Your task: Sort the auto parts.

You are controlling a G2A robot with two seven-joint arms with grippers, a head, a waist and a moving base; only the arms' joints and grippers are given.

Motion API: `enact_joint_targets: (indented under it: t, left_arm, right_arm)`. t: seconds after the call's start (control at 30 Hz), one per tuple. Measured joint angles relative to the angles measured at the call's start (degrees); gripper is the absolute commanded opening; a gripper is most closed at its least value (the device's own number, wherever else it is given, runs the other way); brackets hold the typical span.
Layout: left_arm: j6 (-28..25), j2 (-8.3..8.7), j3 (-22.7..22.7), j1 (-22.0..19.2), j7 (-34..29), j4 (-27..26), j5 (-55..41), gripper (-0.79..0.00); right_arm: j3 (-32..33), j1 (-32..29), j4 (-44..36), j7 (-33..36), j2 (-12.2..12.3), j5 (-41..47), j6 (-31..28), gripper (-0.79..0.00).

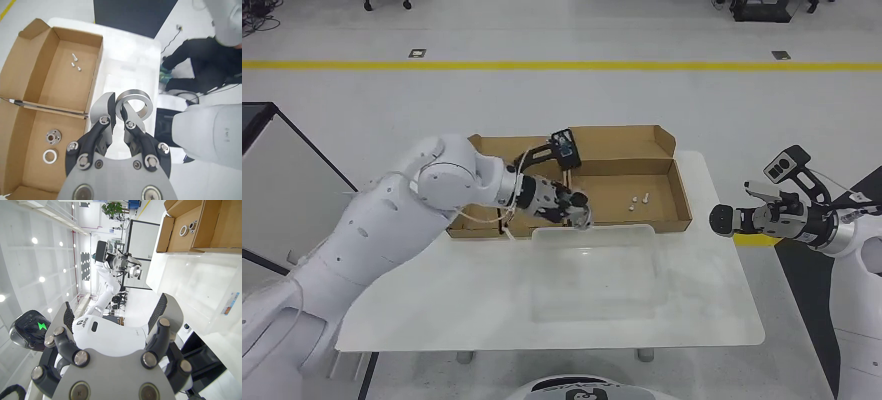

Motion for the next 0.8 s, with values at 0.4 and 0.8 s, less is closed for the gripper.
enact_joint_targets:
  t: [0.4, 0.8]
  left_arm:
    - [-15.0, 1.55, -9.8, 8.2, 6.7, 1.0, -33.6, -0.785]
    - [-17.1, 0.62, -9.2, 6.9, 3.2, 2.0, -41.3, -0.785]
  right_arm:
    - [0.0, 0.0, 0.0, 0.0, 0.0, 0.0, 0.0, 0.000]
    - [0.0, 0.0, 0.0, 0.0, 0.0, 0.0, 0.0, 0.000]
